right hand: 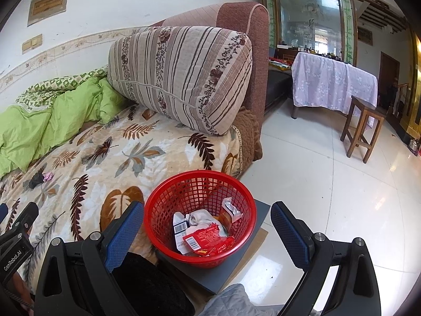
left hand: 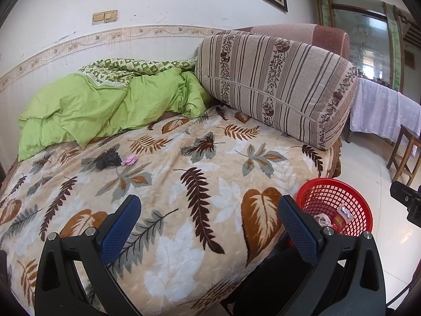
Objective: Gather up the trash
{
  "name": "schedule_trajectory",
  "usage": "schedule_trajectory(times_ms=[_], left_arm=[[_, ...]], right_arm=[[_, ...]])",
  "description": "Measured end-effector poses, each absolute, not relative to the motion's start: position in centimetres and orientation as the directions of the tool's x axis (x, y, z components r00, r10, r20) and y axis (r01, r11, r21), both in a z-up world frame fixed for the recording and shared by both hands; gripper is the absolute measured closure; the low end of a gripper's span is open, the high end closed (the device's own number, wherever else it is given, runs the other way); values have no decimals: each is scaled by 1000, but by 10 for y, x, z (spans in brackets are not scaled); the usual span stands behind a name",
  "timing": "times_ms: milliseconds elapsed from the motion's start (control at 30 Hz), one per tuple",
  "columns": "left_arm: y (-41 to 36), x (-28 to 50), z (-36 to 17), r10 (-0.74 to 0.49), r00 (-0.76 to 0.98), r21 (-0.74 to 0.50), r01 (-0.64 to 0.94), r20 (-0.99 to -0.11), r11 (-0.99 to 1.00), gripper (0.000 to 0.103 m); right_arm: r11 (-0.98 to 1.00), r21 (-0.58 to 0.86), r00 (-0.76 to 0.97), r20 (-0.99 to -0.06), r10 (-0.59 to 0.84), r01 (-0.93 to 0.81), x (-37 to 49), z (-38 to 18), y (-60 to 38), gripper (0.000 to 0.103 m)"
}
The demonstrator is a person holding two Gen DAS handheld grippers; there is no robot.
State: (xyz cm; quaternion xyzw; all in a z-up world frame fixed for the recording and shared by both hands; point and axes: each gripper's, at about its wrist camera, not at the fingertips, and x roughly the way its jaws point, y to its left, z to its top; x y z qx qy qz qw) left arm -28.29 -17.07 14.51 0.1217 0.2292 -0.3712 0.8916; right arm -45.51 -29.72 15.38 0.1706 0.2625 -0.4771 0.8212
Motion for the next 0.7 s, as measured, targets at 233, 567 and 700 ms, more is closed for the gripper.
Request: schedule_trajectory(times_ms=[233,567,700], left_arm=[[-157,-286,151,-608,635,40,707,-477,706,0],[-129,-289,159,-592,664,44,682,-457,730,0],[-109,-269,158,-542,693,18,624,-475,782,0]], right_arm=[[501,35,428,-574,-698,864,-457,160,-290,5],[586,29,509,-533,-676,810,-444,171,-272,5],[653,27,555,-554,-621,757,-416,171,-271,5]])
